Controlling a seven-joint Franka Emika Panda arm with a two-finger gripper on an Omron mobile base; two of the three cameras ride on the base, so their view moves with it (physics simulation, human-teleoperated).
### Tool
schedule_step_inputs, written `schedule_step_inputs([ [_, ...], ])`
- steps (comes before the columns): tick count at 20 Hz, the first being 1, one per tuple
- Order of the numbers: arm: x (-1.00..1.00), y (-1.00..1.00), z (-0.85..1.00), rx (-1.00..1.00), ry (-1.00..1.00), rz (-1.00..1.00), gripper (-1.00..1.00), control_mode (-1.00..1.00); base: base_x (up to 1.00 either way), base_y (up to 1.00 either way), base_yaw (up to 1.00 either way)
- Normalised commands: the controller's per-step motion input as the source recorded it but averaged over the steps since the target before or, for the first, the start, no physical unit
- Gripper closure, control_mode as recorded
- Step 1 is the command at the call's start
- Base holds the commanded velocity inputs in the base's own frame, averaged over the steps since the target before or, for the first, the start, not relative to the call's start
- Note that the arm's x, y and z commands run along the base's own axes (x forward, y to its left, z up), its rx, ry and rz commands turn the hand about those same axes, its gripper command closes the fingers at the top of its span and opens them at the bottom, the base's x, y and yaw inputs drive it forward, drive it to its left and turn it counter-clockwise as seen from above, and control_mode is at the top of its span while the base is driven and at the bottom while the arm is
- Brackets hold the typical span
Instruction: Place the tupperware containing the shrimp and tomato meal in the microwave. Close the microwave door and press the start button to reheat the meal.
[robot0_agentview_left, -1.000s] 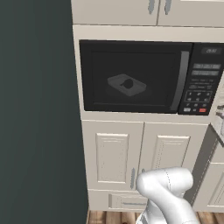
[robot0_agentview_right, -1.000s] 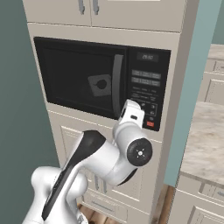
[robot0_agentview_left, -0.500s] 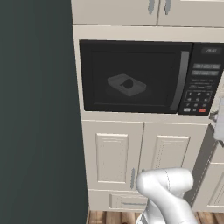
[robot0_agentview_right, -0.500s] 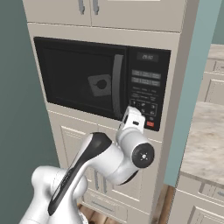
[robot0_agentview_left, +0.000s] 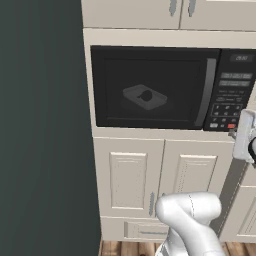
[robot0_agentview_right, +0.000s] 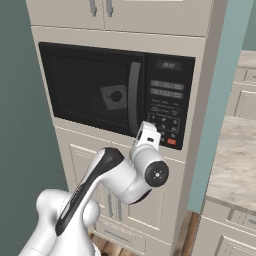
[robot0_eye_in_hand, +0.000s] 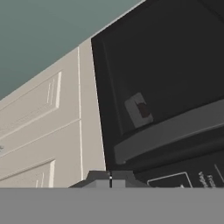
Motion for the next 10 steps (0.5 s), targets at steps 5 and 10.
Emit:
schedule_step_inputs([
  [5, 0.25, 0.00, -0.02, 0.00, 0.00, 0.00, 1.00, -1.00, 0.00, 0.00, 0.00],
  [10, 0.21, 0.00, 0.00, 0.00, 0.00, 0.00, 1.00, -1.00, 0.00, 0.00, 0.00],
])
